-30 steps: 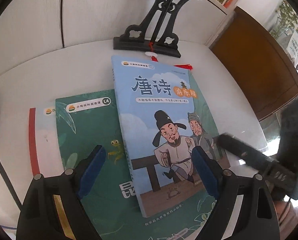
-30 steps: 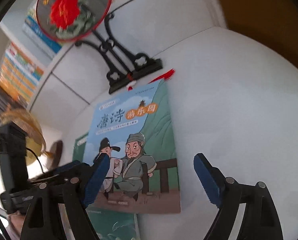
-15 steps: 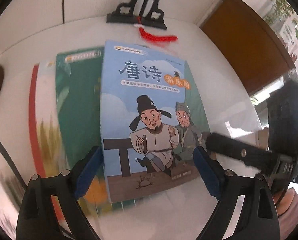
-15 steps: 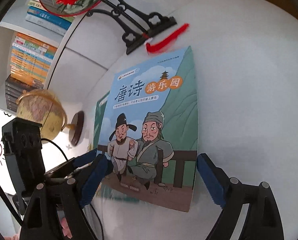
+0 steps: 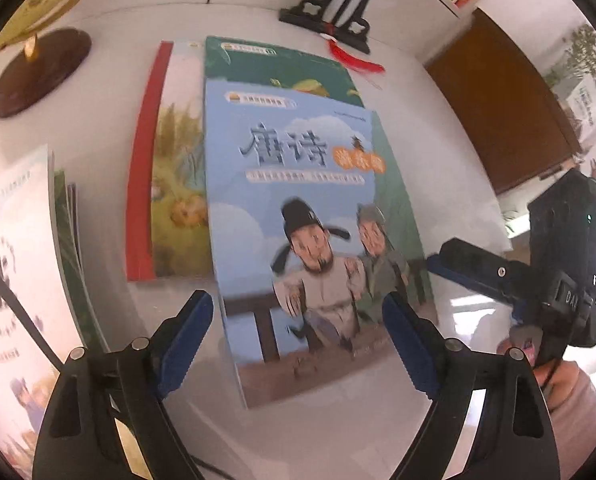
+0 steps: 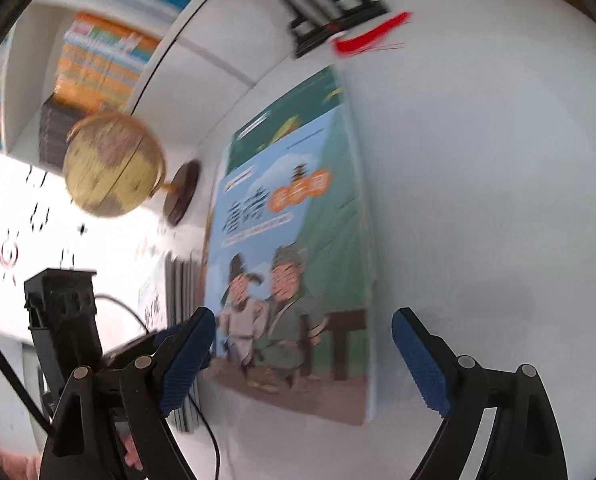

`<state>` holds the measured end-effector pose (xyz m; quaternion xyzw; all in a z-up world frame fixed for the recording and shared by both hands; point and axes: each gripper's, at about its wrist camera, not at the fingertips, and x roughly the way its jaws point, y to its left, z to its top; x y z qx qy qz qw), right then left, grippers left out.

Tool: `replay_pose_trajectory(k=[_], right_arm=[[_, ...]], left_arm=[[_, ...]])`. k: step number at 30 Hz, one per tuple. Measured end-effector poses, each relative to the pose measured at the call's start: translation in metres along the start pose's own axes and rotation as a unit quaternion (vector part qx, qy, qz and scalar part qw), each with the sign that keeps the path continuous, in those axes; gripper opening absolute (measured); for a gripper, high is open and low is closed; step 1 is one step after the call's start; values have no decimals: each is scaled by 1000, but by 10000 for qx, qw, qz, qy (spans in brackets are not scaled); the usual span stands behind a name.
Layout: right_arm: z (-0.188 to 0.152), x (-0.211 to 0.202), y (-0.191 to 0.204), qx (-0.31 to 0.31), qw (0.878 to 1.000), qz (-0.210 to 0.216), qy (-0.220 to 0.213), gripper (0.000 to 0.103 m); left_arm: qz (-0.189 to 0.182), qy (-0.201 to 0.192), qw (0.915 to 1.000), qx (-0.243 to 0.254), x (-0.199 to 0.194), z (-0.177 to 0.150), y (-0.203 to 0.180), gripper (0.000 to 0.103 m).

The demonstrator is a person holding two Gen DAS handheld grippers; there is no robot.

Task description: Organize books

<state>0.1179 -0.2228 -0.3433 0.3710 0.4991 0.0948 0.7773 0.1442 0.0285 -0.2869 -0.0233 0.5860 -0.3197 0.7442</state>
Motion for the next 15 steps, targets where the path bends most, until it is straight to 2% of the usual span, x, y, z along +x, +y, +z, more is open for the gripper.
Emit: replay_pose_trajectory(k=[3,8,11,12,14,15], right_arm=[[5,6,-6,80,9999,-124,-63,90],[10,13,5,-338,9989,-265,-169,90],[10,18,7,-427,9989,-118,-148,90],[9,20,7,-365,9993,60,-65,92],[9,23,10,-273,9996,113,47,92],[8,22,9,-273,9995,128,68,87]], left_arm=[[88,-42,10000,7,7,7,-1,86],[82,-122,9999,4,14,10,-1,87],[198,-140,9997,68,16,10,-6,88],[203,-142,9997,67,16,10,-6,88],[187,-136,9997,-13,14,11,-4,88],[147,-154,9997,-94,13,12,-1,88]])
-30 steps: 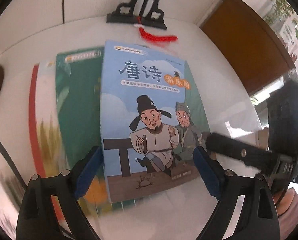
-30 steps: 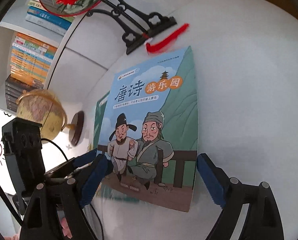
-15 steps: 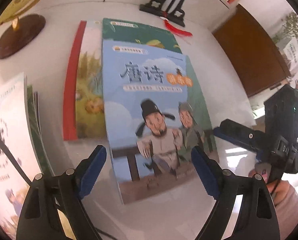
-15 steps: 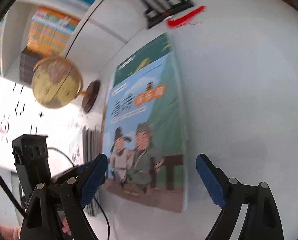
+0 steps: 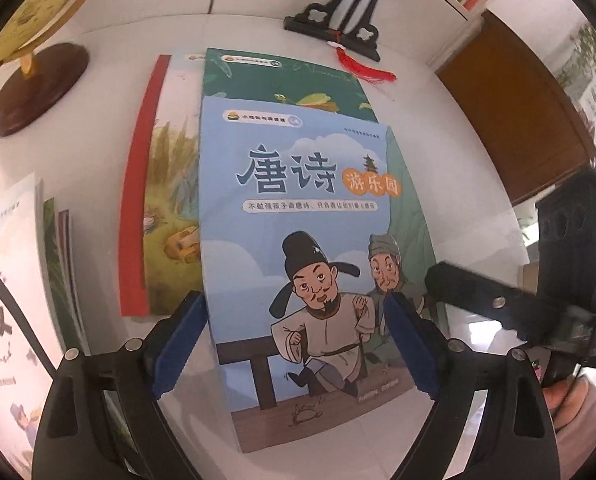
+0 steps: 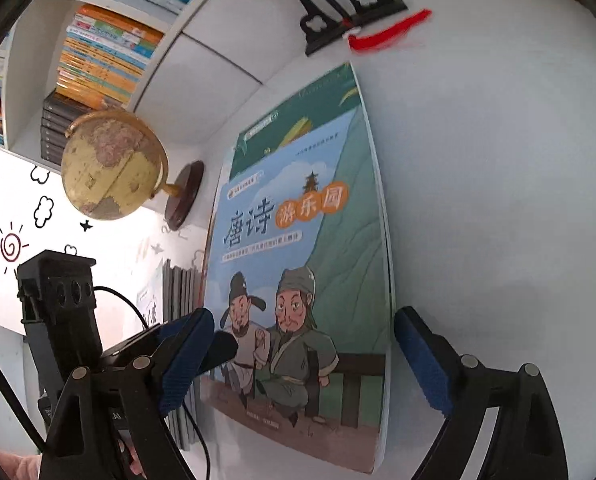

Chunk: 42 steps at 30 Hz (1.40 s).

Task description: Organize books

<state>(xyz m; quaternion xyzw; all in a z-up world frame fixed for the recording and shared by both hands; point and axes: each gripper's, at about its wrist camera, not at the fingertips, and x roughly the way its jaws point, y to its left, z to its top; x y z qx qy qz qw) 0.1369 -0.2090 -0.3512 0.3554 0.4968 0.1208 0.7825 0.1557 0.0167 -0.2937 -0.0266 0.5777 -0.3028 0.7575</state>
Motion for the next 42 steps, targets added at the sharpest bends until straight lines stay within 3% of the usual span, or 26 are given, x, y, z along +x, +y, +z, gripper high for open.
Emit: replay_pose_trajectory(k=[3,4,6,7,10,14,18,32,42], right_arm=[[-4,-9,-4,23,10000,2,8,61],[-6,-15,-5,58,9999,105,-65,49],[-9,-26,-8,190,9984,494,-195,38],[-11,-30,-7,236,9965,779,-170,36],[-15,-38,9,-40,9943,1065,-92,36],[-19,-39,23,-233,9963,821,-20,36],[-25,-41,28,-292,9971,681,-161,17],[-34,-54,54,-712,9956,598,-120,17],[-41,-66,84,-1111,9911,720,-146,17]], left_arm=[[-272,-152,9990,-322,-9,1,12,88],[-372,-182,9982,-430,-11,1,16,88],[-637,-180,9962,-559,-15,0,19,88],[-670,-178,9960,-560,-16,-1,18,88],[-594,-227,9971,-417,-20,-4,12,87],[-822,-295,9946,-562,-27,-8,13,84],[-842,-429,9940,-554,-40,-15,11,84],[-711,-722,9942,-353,-73,-21,-5,84],[-605,-1062,9910,-542,-106,-37,5,84]])
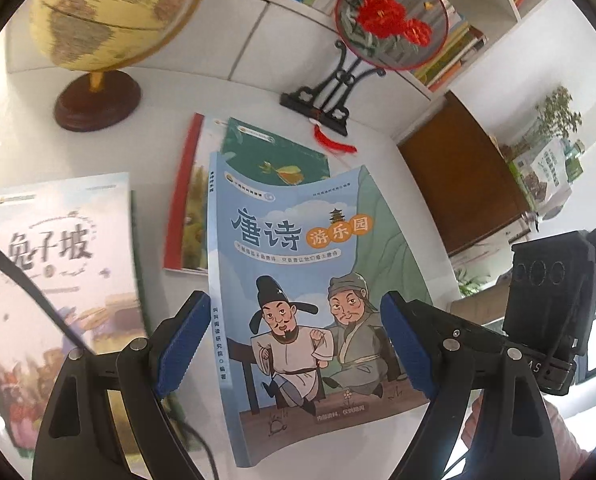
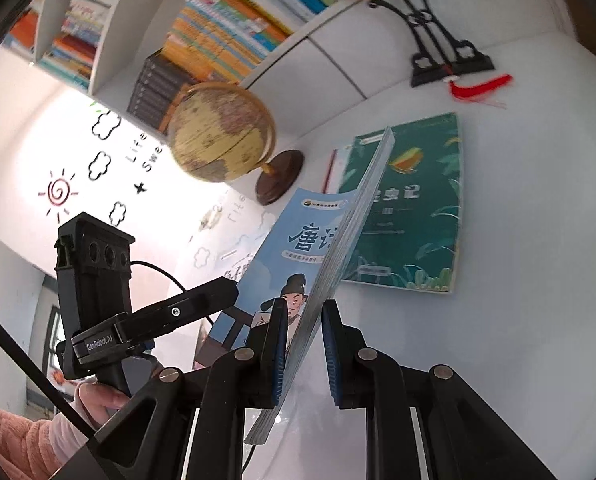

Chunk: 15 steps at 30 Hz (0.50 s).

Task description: Organize books

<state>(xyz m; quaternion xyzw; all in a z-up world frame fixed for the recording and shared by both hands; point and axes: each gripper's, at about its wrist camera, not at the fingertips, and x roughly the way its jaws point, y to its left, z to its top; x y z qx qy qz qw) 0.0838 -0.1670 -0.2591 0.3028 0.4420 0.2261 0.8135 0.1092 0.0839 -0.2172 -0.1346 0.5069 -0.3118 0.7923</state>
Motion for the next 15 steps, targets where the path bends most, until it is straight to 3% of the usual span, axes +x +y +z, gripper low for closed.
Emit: replay_pose_trajectory(k=[7,15], right_arm=[[2,21,34,-298,9989,342,95,17],[-4,78,87,-670,9936,719,552,17]], left_arm=[[322,-461,9982,-208,-50,1,31,84],[811,-872,9912,-570,-97,-3,79,84]])
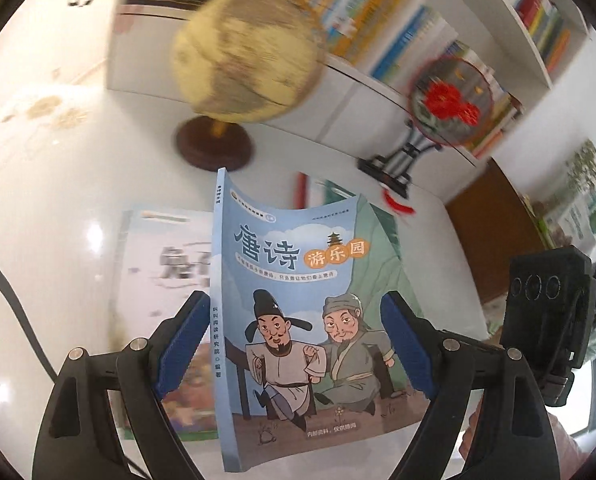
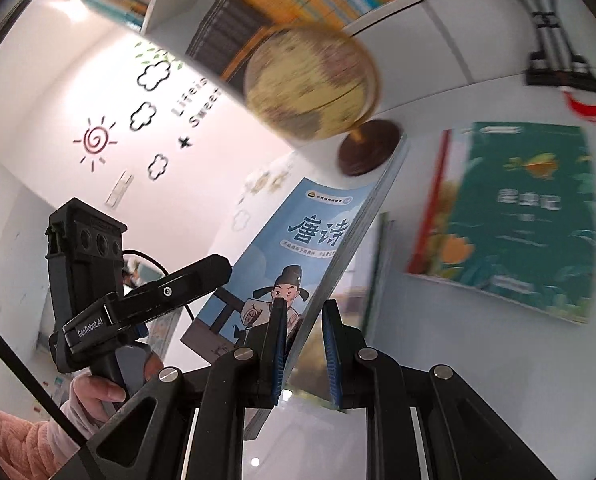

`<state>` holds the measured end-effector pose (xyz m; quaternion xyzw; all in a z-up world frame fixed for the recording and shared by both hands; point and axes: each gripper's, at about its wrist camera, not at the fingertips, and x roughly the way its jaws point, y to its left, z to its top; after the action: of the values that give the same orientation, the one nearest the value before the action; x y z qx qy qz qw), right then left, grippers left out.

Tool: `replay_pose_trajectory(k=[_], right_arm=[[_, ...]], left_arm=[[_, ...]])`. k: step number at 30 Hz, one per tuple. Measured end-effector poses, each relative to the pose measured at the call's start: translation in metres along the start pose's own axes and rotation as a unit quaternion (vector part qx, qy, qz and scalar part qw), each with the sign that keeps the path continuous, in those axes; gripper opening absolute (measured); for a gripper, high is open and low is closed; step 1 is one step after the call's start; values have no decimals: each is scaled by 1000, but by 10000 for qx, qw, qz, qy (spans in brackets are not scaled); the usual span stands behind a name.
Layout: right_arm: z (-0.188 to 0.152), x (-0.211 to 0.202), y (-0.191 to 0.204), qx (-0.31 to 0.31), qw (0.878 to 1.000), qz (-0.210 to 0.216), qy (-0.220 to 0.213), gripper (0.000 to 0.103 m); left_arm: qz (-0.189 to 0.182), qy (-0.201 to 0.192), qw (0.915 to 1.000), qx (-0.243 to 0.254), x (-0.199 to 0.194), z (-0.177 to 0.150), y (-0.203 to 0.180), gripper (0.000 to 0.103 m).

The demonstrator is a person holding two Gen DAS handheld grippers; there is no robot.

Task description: Organize books

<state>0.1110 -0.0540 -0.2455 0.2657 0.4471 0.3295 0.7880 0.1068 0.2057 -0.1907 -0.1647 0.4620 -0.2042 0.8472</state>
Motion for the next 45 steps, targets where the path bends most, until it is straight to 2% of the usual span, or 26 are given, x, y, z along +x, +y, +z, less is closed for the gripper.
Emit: replay_pose_trajectory(k=[7,14,18,20,21,22,23,24,25,26,28,32,34,39,43,45], right_arm=[[0,43,15,-47,9995,168,261,17],[-3,62,12,-7,9992,74,389,17],[-5,73,-1,187,9983,-140,531,20],[-8,79,-13,393,9965,-306,669,24],[-10,82,-21,565,9946,-396,769,30],[-12,82,-28,704,9928,-509,819,45],[-12,80,-32,753,9912,-719,819,53],[-13,74,-36,747,9886,-1064,760,56],[-13,66,-41,707,9868,-1298,656,56],[-12,59,-45,702,9865,-1361,583,56],[-9,40,-62,808,9833,-1587,387,56],[-4,4,-99,1091,9736,-2004,30,57],[-5,-14,-120,1306,9690,-2090,-182,57],[-9,-35,-151,1633,9594,-2261,-418,57],[-9,-44,-162,1698,9543,-2396,-563,57],[-7,-43,-167,1739,9521,-2432,-648,57]], left_arm=[[284,-3,9991,-308,2,-10,34,84],[442,81,9977,-511,14,-14,51,84],[932,369,9933,-576,28,-14,56,85],[1351,455,9886,-482,32,-14,57,86],[1657,461,9846,-326,33,-13,53,86],[1879,473,9810,-120,34,-12,48,86],[2034,497,9777,155,35,-9,40,86],[2070,550,9759,418,38,-7,32,87],[1997,657,9753,674,44,-3,23,90],[1883,770,9756,830,50,0,15,91],[1506,982,9782,1036,67,10,-1,91],[506,1209,9870,932,105,27,-32,91],[209,1306,9873,880,129,34,-48,91],[-58,1604,9795,1221,188,37,-92,91],[-36,1694,9747,1459,217,38,-111,90],[18,1696,9754,1409,226,40,-111,91]])
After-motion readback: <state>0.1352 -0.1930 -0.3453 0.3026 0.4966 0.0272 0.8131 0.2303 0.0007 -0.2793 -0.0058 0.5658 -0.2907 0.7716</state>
